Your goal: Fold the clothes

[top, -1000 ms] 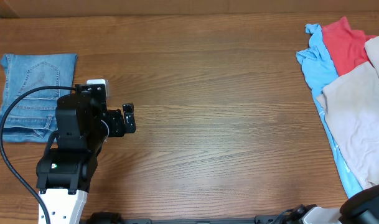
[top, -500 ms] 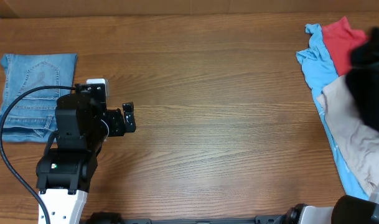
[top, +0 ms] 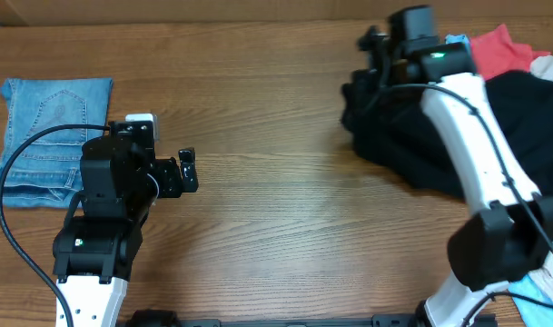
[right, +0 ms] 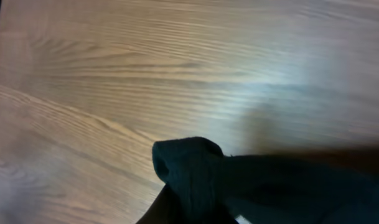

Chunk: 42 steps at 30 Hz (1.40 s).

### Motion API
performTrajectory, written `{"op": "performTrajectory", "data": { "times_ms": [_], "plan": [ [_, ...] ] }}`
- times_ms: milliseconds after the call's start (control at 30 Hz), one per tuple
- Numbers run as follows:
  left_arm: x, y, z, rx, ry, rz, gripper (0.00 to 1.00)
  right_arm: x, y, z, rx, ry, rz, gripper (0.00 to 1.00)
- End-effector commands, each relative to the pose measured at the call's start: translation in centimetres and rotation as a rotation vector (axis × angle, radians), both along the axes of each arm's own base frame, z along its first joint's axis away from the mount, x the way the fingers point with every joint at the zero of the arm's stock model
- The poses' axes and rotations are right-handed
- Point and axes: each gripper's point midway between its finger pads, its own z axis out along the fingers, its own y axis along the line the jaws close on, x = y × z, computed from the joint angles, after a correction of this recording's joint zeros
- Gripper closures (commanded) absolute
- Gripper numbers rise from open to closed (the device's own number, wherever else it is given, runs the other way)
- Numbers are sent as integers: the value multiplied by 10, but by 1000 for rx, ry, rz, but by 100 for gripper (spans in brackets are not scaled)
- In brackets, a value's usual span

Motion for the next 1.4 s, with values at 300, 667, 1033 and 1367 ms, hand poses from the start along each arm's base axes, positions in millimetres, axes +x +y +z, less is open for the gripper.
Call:
{"op": "performTrajectory", "data": {
  "times_ms": [300, 667, 1033, 1367],
  "plan": [
    [4, 0, 15, -17, -40, 4, 0, 57, 161, 95, 185, -626, 153, 64],
    [10, -23, 2, -86, 7, -95, 0, 75, -74, 66, -246, -378, -477, 0],
    [54, -182, -123, -409, 353, -387, 0, 9, -203, 19, -342, 2, -695, 0],
    [88, -206, -214, -536, 452, -229, 0, 4, -204, 17, -347, 21, -695, 0]
  ]
}}
